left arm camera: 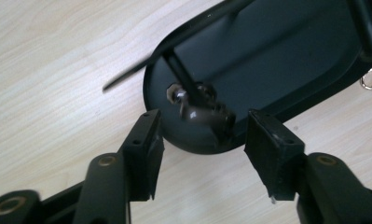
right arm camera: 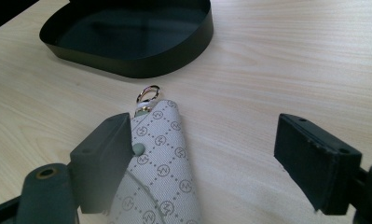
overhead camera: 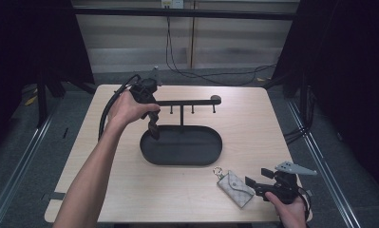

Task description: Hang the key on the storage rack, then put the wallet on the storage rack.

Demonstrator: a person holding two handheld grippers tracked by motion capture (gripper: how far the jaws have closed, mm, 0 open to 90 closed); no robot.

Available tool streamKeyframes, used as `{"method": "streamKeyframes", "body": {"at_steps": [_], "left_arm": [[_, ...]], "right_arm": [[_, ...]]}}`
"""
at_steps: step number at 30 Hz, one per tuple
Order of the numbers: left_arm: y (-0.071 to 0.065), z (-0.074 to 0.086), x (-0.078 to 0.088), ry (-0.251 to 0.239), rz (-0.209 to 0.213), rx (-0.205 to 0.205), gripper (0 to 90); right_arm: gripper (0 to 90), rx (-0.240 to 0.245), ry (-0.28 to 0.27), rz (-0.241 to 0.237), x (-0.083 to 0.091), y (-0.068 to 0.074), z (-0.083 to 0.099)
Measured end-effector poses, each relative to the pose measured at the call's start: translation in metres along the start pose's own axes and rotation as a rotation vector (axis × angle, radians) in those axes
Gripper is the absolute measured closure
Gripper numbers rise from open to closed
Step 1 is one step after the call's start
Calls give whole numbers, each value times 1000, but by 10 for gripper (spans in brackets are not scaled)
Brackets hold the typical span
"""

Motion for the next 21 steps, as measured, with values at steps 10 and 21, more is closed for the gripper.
{"method": "streamKeyframes", "body": {"at_steps": [10, 21], "left_arm": [[9, 27, 1, -66, 43, -51, 311], [14, 55, 0, -158, 90, -111, 179]], "right_arm": [[192, 8, -1, 9, 1, 1, 1], [192, 4, 3, 14, -1, 0, 0]]}}
Point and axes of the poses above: each handheld gripper's, and its own axes: x roughly backward along the jaws, z roughly out of its underside, y roughly to its left, the point moved 3 cm from there along -x, roughly forward along the jaws, and after that the axes turned 9 degrees about z, right-handed, at the moved point
